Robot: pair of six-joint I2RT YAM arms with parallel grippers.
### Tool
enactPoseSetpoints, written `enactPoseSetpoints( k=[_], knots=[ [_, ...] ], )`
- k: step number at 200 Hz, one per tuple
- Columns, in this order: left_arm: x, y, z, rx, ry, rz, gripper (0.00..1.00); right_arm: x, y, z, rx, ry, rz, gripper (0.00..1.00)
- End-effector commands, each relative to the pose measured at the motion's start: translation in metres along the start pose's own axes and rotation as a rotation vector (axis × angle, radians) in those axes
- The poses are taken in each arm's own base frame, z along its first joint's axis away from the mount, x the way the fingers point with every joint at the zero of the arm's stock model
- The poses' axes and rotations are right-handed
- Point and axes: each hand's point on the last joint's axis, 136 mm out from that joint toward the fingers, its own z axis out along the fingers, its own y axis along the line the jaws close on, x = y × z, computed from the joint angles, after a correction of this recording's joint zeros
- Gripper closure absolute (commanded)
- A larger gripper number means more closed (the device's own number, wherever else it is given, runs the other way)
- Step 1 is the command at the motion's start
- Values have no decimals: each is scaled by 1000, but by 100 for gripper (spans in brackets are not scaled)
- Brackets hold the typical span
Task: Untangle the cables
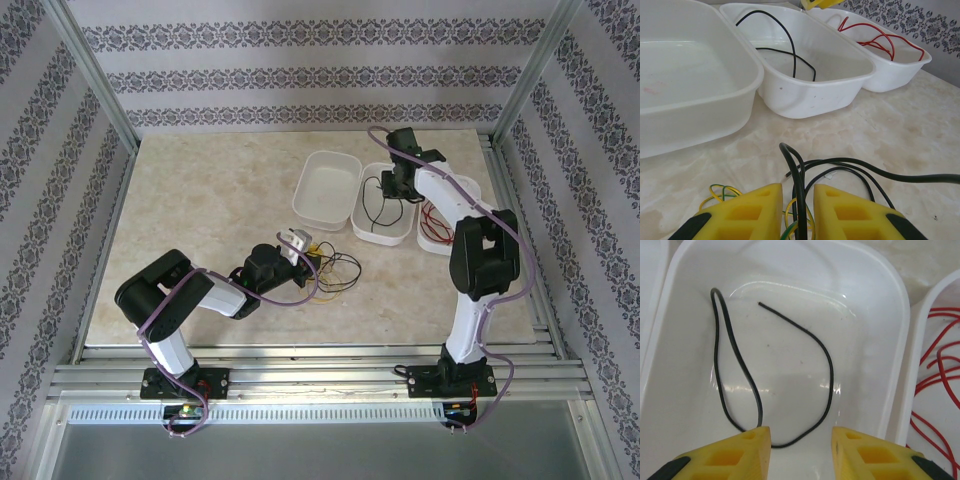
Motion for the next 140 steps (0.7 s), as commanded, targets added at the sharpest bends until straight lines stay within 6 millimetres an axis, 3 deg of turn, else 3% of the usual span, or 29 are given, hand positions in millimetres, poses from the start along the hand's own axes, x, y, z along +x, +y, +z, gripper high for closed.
enactPoseSetpoints(
  k=[1,29,60,112,140],
  knots=[
    [-11,-8,-4,20,-39,-2,77,-5,23,-41,-99,-83,-17,62],
    [-12,-8,-3,21,-38,-1,77,12,57,-77,-262,-175,-72,60],
    [-13,-7,-2,13,-42,-5,77,50,84,-104,-429,-266,-177,59],
    [-14,-1,0,-12,-20,19,77,117,120,-132,-713,-402,-350,58],
    [-17,-1,-1,-14,-11,30,77,139,129,-137,-728,-453,-441,55]
  ],
)
